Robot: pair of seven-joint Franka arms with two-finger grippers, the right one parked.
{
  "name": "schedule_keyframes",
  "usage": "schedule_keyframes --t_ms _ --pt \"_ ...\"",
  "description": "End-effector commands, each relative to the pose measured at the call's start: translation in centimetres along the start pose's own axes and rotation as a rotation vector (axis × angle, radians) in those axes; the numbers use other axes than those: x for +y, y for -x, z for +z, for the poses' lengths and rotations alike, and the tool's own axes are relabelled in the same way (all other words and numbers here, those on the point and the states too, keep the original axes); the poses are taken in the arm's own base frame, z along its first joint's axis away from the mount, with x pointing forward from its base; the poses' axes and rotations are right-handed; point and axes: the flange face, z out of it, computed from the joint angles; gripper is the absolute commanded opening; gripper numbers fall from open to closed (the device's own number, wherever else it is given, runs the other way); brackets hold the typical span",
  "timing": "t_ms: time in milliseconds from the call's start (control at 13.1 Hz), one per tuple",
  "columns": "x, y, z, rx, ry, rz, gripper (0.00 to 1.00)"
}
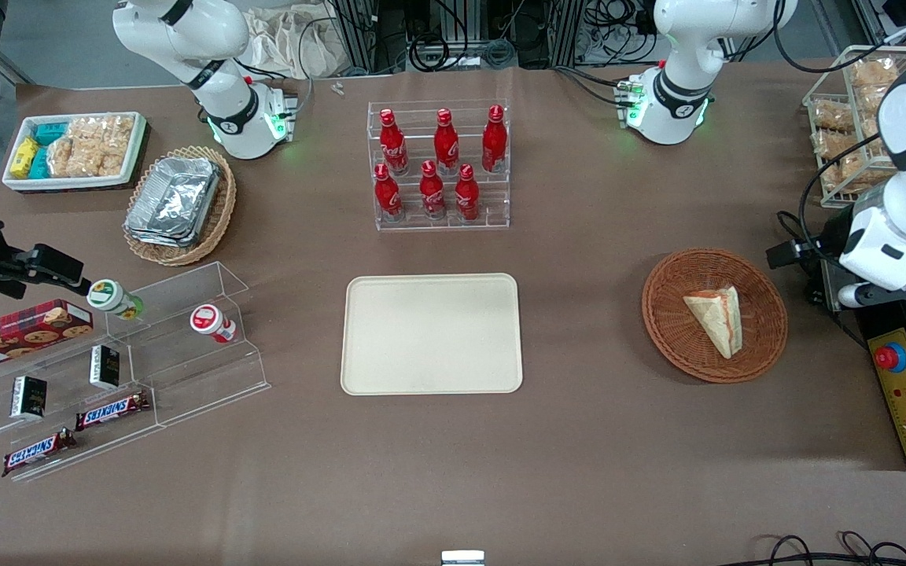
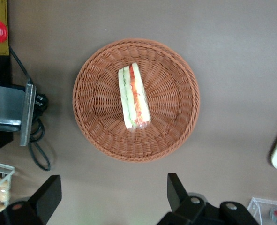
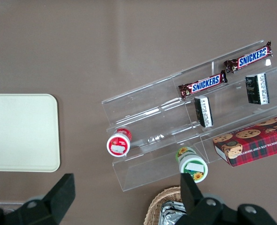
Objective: Place sandwich from basket to tray
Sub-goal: 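Move the left gripper down over the sandwich in the wicker basket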
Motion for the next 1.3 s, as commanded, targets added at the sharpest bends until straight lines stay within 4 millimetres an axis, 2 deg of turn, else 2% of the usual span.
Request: schedule_keyframes --t_ms 0,305,686,990,1219 --pt "-0.4 1.2 3.1 0.037 0.006 -0.076 1.00" --pt "-0.3 0.7 9.0 0.080 0.026 -0.211 1.00" --pt "0.9 -1.5 15.7 0.092 0.038 -0.335 1.00" --pt "1.2 -1.7 20.3 0.089 0.037 -0.338 1.00" --pt "1.0 -1.0 22.3 0.060 0.023 -0.336 1.00"
